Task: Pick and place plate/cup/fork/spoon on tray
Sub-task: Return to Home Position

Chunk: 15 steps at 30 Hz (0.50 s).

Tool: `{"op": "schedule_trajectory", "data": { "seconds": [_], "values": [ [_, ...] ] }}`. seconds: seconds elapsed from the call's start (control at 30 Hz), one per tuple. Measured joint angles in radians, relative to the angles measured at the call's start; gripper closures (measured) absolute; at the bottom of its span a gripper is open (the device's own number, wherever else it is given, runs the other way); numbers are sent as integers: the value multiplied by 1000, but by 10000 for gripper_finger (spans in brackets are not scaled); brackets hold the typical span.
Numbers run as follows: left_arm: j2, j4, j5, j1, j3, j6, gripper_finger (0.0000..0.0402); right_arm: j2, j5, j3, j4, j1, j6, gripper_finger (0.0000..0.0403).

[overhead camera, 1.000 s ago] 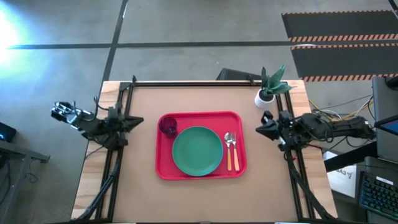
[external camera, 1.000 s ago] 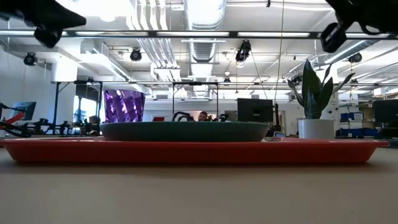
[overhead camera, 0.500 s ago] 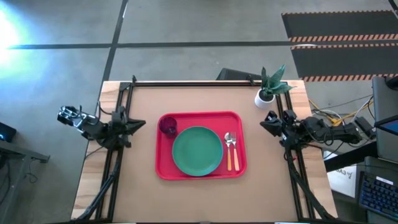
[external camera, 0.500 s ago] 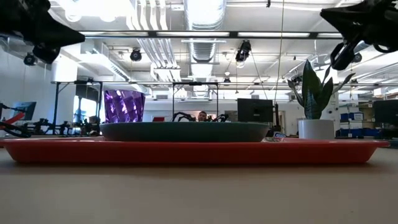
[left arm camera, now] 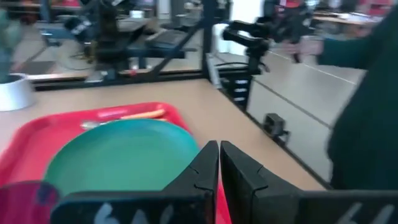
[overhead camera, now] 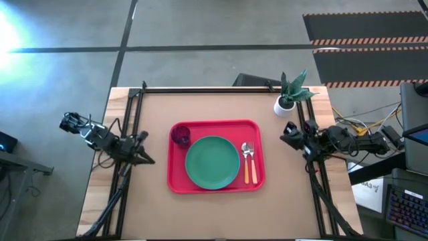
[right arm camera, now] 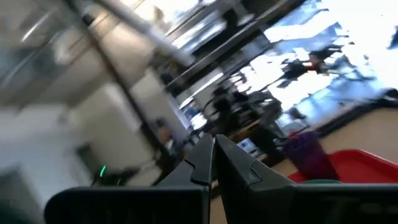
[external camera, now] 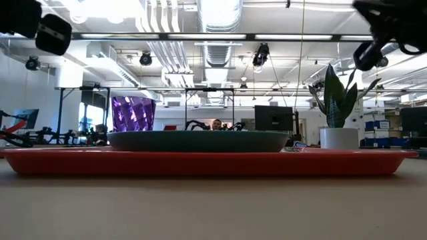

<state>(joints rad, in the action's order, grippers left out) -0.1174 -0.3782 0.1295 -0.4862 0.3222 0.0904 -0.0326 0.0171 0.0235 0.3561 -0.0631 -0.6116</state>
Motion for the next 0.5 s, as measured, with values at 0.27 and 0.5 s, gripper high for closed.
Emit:
{"op": "schedule_trajectory", "data": {
  "seconds": [0.27, 0.5],
  "values": [
    [93, 2, -193, 0, -51, -141, 402, 0, -504, 1, -10, 0, 371, 394],
    [116, 5, -256, 0, -112, -126, 402, -1, -472, 2, -280, 0, 447, 394]
  ]
}}
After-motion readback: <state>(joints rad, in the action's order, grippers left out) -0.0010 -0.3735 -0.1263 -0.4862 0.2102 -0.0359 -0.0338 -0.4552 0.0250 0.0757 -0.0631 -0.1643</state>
